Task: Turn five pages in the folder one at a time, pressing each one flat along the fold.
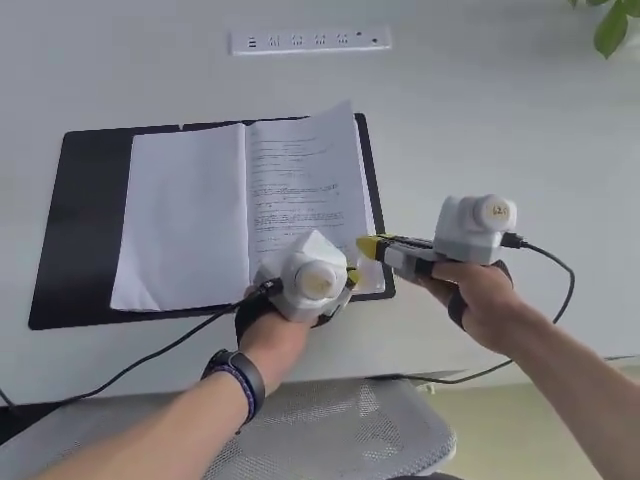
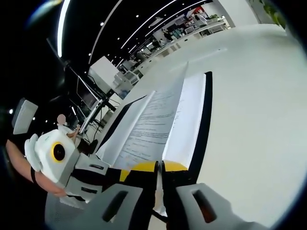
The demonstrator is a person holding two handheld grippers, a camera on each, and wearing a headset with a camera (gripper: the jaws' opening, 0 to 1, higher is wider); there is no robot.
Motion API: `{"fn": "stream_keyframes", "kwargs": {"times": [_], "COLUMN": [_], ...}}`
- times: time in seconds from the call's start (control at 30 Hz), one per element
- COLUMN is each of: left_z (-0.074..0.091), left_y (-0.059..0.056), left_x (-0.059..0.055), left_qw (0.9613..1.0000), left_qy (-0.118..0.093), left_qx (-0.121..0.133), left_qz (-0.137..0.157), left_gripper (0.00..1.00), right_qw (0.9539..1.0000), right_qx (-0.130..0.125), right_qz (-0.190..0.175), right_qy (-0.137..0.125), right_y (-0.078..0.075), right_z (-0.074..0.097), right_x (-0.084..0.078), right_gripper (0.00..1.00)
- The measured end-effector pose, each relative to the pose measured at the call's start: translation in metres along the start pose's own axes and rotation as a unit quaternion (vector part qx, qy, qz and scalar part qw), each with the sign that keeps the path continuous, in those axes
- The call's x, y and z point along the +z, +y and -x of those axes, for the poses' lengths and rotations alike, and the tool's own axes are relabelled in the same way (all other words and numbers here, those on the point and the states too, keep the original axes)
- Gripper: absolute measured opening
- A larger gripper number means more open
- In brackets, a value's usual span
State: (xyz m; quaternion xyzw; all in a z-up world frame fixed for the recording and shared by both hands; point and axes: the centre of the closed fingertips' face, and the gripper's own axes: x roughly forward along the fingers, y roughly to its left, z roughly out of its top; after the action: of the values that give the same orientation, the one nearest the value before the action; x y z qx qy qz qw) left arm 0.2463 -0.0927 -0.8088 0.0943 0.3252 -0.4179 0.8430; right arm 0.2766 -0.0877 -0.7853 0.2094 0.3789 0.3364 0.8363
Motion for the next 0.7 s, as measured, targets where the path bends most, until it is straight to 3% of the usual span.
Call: {"fn": "stream_keyframes", "kwargs": {"times": [0.27,0.37,0.47,0.57,0.7], "left_z": [0.012,0.019,0.027,0.038,0.048], "left_y": [0.000,0.000,0.002,0.005,0.010], "left_x": [0.003,0.005,0.007,0.014,0.018], "left_qw": [0.9999,0.9998,0.9992,0.9994,0.9994], "left_qy": [-0.003,-0.005,-0.005,-0.021,-0.026], "left_qx": [-0.007,-0.012,-0.014,-0.013,-0.010], "left_qz": [0.014,0.018,0.037,0.026,0.019], "left_gripper": [0.01,0.11,0.16,0.19,0.23], "right_qw": [1.0000,0.9996,0.9995,0.9995,0.9991], "right_qx": [0.004,0.005,0.005,0.005,0.009], "right_qz": [0.000,-0.014,-0.012,-0.009,-0.010], "right_qy": [-0.005,-0.025,-0.029,-0.029,-0.039], "right_y": [0.008,0.009,0.011,0.012,0.019], "right_z": [0.004,0.008,0.010,0.012,0.015], "right_x": [0.004,0.013,0.017,0.019,0.027], "right_gripper": [0.00,0.00,0.00,0.00,0.00]}}
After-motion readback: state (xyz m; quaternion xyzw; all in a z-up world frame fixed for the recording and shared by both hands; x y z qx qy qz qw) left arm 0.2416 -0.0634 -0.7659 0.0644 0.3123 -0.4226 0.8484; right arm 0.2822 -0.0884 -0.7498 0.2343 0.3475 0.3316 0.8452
